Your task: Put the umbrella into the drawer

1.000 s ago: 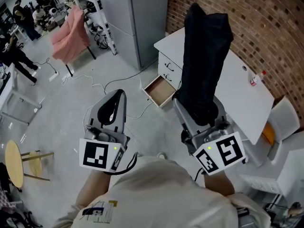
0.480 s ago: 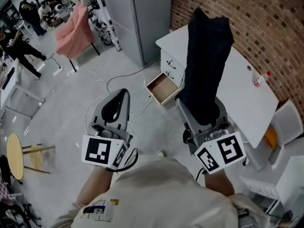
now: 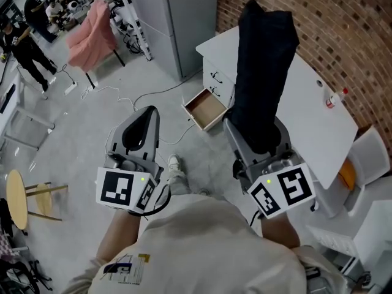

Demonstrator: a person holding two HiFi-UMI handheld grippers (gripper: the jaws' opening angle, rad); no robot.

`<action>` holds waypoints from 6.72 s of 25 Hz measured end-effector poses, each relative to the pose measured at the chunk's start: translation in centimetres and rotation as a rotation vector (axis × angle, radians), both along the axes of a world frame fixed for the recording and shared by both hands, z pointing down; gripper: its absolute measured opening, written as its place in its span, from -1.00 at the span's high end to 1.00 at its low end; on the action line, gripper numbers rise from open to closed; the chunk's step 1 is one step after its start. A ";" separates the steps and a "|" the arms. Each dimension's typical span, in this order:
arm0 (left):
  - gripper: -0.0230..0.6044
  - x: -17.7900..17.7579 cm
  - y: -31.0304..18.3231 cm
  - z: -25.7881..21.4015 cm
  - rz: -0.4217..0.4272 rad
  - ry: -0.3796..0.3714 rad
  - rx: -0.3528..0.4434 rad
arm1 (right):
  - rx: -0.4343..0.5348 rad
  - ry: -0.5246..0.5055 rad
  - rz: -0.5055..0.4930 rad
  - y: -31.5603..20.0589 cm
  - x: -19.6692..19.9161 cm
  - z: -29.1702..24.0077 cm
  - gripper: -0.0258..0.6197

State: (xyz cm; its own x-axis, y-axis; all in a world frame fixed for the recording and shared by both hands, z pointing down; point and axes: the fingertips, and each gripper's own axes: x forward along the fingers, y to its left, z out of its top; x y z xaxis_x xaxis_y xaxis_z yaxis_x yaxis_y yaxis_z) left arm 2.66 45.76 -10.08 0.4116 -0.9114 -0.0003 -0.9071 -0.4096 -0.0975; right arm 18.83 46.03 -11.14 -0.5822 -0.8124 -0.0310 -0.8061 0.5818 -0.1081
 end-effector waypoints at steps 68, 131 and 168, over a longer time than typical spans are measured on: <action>0.90 -7.3 -48.9 23.6 0.287 0.017 -0.437 | -0.623 0.087 0.161 -45.4 -14.6 29.2 0.14; 0.90 -2.8 -53.8 94.8 0.199 0.098 -0.916 | -1.284 0.175 0.378 -46.3 -6.8 108.3 0.14; 0.90 -1.0 -53.3 89.1 0.279 0.068 -0.977 | -1.252 0.199 0.338 -50.2 -5.5 103.7 -0.03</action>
